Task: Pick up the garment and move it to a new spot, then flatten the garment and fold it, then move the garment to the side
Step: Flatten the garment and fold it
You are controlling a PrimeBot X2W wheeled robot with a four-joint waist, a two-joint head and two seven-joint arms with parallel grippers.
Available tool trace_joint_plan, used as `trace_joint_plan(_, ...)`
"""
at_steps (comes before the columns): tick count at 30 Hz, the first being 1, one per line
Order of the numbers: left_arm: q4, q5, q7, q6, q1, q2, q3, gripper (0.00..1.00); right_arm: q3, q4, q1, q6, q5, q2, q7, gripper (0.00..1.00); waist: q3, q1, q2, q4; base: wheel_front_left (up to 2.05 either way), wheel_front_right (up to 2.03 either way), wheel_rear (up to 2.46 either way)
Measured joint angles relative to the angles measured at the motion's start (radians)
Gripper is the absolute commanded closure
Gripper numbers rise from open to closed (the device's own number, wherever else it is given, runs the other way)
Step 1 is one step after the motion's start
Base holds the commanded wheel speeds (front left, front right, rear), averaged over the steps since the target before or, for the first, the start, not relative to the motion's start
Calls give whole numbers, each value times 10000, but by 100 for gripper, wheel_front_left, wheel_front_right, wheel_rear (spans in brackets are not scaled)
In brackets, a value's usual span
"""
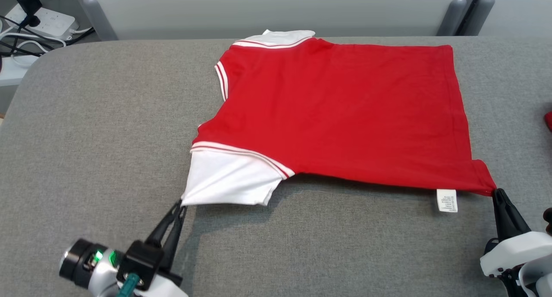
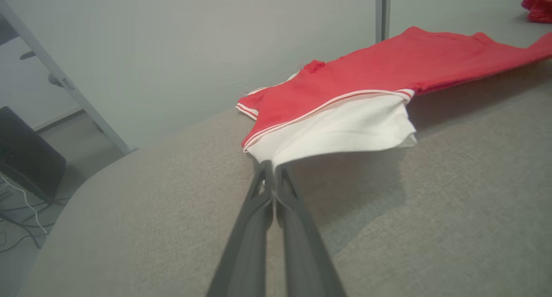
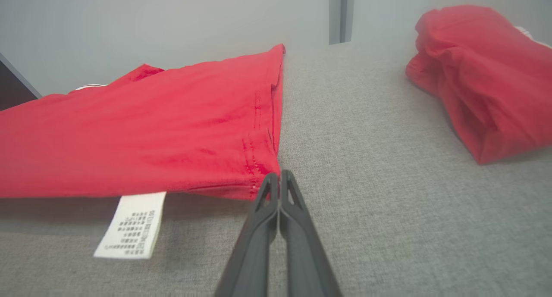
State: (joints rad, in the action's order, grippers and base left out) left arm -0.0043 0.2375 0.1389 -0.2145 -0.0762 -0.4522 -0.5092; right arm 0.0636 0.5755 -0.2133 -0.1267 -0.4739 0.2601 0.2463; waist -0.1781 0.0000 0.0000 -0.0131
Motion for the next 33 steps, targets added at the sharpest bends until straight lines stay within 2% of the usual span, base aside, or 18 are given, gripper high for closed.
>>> trace_joint_plan(6, -754, 36, -499, -397, 1117, -15, -247, 100, -307, -213, 105, 0, 353, 48, -8, 100, 36, 0, 0, 12, 0, 0, 0)
trace_joint_plan(16, -1526, 236, -1179, -744, 2177, 31, -594, 100, -941, -349, 698, -2, 769, 226, -117, 100, 157, 0, 0, -300, 0, 0, 0)
trace_joint_plan(33, 286, 752, -855, -546, 1830, 644, -786, 100, -821, -842, 1287, 0, 692, -48, -1183, 100, -110, 0, 0, -174, 0, 0, 0)
